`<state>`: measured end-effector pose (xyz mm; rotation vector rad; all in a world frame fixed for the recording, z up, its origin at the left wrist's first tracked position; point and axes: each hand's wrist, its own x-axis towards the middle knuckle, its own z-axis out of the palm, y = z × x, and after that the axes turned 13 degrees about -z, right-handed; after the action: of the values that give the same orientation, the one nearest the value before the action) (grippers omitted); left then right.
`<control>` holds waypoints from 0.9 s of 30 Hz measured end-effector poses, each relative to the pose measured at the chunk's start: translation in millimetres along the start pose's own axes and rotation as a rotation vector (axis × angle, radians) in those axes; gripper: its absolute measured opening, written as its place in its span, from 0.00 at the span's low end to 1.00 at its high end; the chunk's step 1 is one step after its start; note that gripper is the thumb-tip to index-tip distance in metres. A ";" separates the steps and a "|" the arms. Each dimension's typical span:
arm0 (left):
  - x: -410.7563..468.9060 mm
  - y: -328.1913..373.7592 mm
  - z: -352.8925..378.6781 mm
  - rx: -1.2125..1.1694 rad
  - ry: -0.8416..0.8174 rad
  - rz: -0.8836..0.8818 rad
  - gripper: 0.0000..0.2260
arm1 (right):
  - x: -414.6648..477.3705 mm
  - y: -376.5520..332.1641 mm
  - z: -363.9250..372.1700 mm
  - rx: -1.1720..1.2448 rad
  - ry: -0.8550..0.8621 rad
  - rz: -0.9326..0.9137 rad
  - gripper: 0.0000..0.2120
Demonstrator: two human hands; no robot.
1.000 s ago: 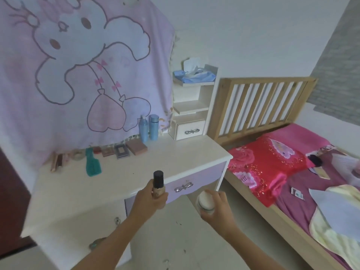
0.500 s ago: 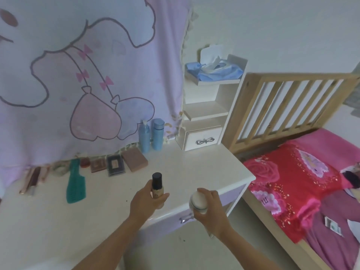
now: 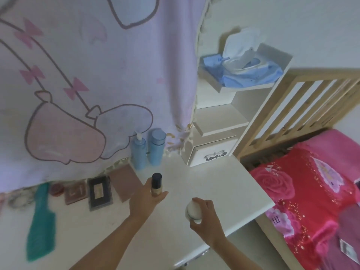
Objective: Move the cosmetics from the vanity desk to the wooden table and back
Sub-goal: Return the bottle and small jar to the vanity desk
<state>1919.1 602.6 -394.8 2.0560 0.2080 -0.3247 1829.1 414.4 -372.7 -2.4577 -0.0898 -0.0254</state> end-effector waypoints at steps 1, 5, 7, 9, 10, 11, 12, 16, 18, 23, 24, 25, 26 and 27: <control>1.8 6.3 1.3 0.011 0.019 -0.011 0.17 | 9.0 3.9 -0.1 -0.002 -0.011 -0.001 0.27; 20.6 18.8 6.9 0.124 0.110 -0.093 0.20 | 56.8 16.5 -0.3 0.017 -0.046 -0.064 0.27; 33.8 21.4 8.4 0.161 0.113 -0.140 0.30 | 83.4 22.8 1.9 0.031 -0.071 -0.101 0.26; 45.7 25.2 10.3 0.197 0.147 -0.194 0.29 | 108.4 27.4 5.0 0.042 -0.084 -0.131 0.26; 51.2 27.8 11.5 0.206 0.175 -0.234 0.26 | 120.1 29.6 6.9 0.049 -0.086 -0.153 0.25; 56.1 30.6 12.7 0.207 0.209 -0.266 0.23 | 131.1 31.7 8.8 0.063 -0.092 -0.174 0.25; 61.8 31.3 14.5 0.208 0.244 -0.285 0.21 | 141.8 33.4 10.4 0.081 -0.101 -0.193 0.25; 75.2 29.1 18.1 0.207 0.329 -0.362 0.21 | 175.0 37.4 20.8 0.117 -0.178 -0.249 0.26; 78.4 26.2 19.4 0.183 0.360 -0.410 0.21 | 185.2 37.5 28.8 0.119 -0.221 -0.282 0.26; 87.3 24.3 24.4 0.167 0.403 -0.448 0.21 | 200.9 37.9 42.2 0.142 -0.258 -0.302 0.25; 89.7 24.0 25.5 0.164 0.404 -0.453 0.22 | 203.3 38.4 43.5 0.147 -0.260 -0.305 0.25; 91.8 24.0 26.3 0.152 0.408 -0.455 0.23 | 205.4 39.4 44.3 0.153 -0.264 -0.315 0.25; 93.9 23.8 27.1 0.139 0.413 -0.457 0.24 | 207.1 40.9 44.7 0.153 -0.270 -0.329 0.24; 95.6 24.4 27.5 0.132 0.418 -0.461 0.24 | 209.0 42.7 44.7 0.146 -0.277 -0.343 0.24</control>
<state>2012.8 567.8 -417.3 2.1745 0.9441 -0.1846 2040.4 421.7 -425.5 -2.2591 -0.6108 0.1671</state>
